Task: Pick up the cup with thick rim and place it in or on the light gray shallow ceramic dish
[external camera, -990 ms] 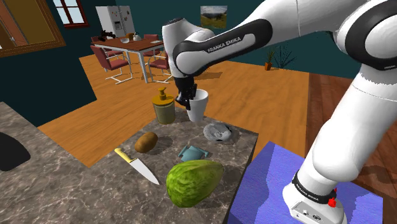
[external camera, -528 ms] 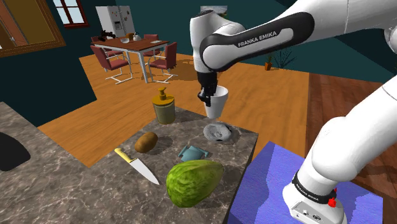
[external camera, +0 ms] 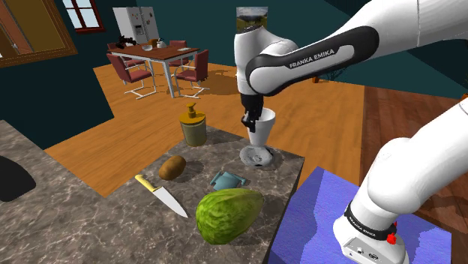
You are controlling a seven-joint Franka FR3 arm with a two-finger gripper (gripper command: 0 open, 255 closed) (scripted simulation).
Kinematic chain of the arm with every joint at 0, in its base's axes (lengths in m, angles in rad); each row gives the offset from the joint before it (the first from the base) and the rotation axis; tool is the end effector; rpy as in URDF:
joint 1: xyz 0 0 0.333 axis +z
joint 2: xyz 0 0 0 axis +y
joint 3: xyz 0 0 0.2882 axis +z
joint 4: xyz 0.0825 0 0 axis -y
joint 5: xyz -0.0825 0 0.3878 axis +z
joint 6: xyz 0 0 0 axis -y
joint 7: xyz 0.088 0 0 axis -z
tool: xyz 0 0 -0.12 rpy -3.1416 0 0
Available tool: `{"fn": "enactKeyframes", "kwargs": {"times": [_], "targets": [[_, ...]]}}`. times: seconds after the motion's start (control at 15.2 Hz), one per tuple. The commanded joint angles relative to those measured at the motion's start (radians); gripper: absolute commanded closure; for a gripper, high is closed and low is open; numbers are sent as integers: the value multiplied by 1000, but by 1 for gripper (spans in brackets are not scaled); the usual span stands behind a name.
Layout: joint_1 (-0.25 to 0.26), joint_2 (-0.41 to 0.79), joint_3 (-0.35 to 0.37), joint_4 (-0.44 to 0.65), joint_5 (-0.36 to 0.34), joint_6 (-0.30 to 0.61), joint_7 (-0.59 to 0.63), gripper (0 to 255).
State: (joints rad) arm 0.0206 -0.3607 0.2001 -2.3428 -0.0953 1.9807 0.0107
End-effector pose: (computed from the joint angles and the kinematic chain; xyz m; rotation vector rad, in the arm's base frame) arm 0.4428 0.0932 0.4298 2.9634 0.3507 0.0118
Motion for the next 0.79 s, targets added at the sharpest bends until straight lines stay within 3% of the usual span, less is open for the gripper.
{"fn": "enactKeyframes", "kwargs": {"times": [0.0,0.73], "targets": [[0,6,2,-21,-2,27,6,255],[-5,65,12,-120,-21,183,38,255]]}}
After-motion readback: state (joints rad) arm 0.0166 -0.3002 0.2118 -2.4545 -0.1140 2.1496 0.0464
